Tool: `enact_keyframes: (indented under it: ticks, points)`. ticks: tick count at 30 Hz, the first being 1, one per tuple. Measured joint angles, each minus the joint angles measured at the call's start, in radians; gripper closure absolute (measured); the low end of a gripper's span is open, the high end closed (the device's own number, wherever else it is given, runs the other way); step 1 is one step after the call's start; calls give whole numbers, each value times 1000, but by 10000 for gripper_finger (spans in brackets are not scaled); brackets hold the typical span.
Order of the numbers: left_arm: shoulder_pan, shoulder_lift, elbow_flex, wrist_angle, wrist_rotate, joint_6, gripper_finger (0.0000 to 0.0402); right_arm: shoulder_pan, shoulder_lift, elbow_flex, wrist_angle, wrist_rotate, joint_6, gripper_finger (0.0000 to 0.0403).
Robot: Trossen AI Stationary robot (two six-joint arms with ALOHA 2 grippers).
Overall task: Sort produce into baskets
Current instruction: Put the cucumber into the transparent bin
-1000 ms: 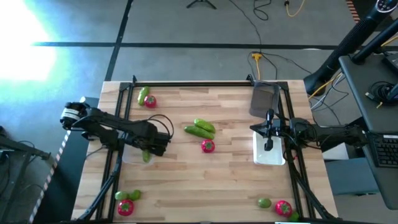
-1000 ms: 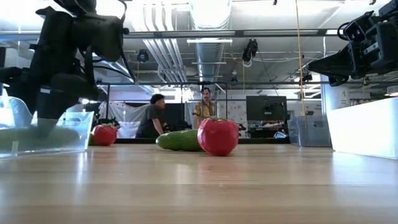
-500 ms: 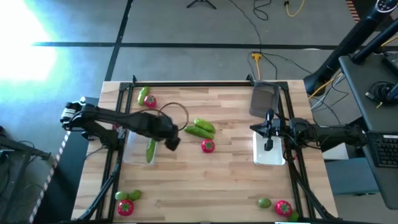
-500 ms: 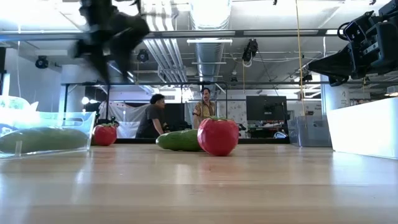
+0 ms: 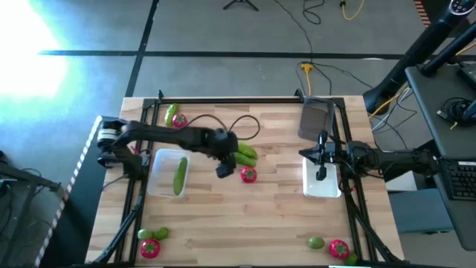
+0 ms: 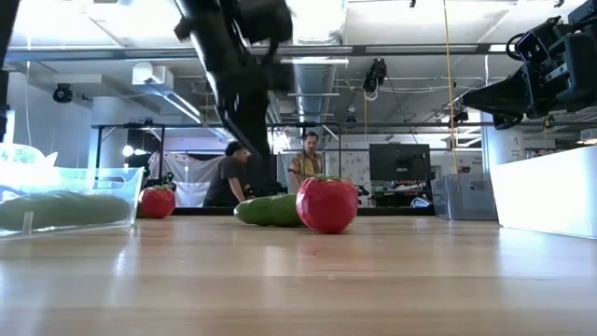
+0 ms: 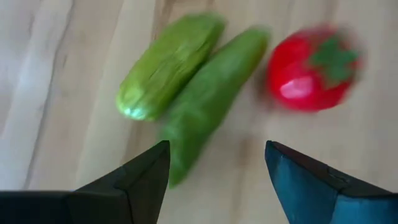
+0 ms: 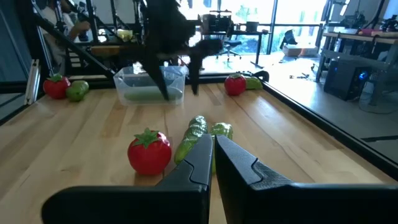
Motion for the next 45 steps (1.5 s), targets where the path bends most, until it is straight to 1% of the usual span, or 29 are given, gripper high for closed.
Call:
enact_keyframes:
  ticks: [2, 5, 8, 13, 17, 21, 26, 27, 31, 32, 33, 35, 37, 39, 41, 43, 45]
  points:
    - [47, 43, 6, -4, 32, 48, 155, 0, 0, 0, 0, 0, 0, 390]
    - [111, 103, 21, -4, 112, 92, 155, 0, 0, 0, 0, 0, 0, 390]
    - [140, 154, 45, -3, 184, 118, 155, 0, 0, 0, 0, 0, 0, 390]
    - [126, 242, 88, -3, 195, 190, 155, 0, 0, 0, 0, 0, 0, 390]
    - [94, 303, 125, -26, 187, 208, 163, 0, 0, 0, 0, 0, 0, 390]
    - [66, 335, 160, -51, 181, 164, 194, 0, 0, 0, 0, 0, 0, 390]
    - [15, 332, 170, -83, 179, 82, 262, 0, 0, 0, 2, 0, 0, 390]
    - [5, 327, 168, -100, 181, 58, 268, 0, 0, 0, 2, 0, 0, 390]
    - [-41, 273, 167, -213, 182, -50, 269, 0, 0, 0, 0, 0, 0, 390]
    - [-54, 250, 169, -245, 169, -75, 269, 0, 0, 0, 0, 0, 0, 390]
    - [-68, 223, 172, -276, 141, -102, 269, 0, 0, 0, 0, 0, 0, 390]
    - [-97, 160, 170, -344, 51, -168, 268, 0, 0, 0, 0, 0, 0, 390]
    - [-123, 97, 161, -440, -27, -266, 261, 0, 0, 0, 0, 0, 0, 390]
    - [-149, 40, 148, -541, -82, -416, 258, 0, 0, 0, 0, 0, 0, 390]
    - [-179, -17, 133, -643, -102, -596, 259, 0, 0, 0, 0, 0, 0, 390]
    - [-219, -66, 115, -748, -103, -794, 261, 0, 0, 0, 0, 0, 0, 390]
    - [-264, -108, 90, -827, -79, -987, 262, 0, 0, 0, 0, 0, 0, 390]
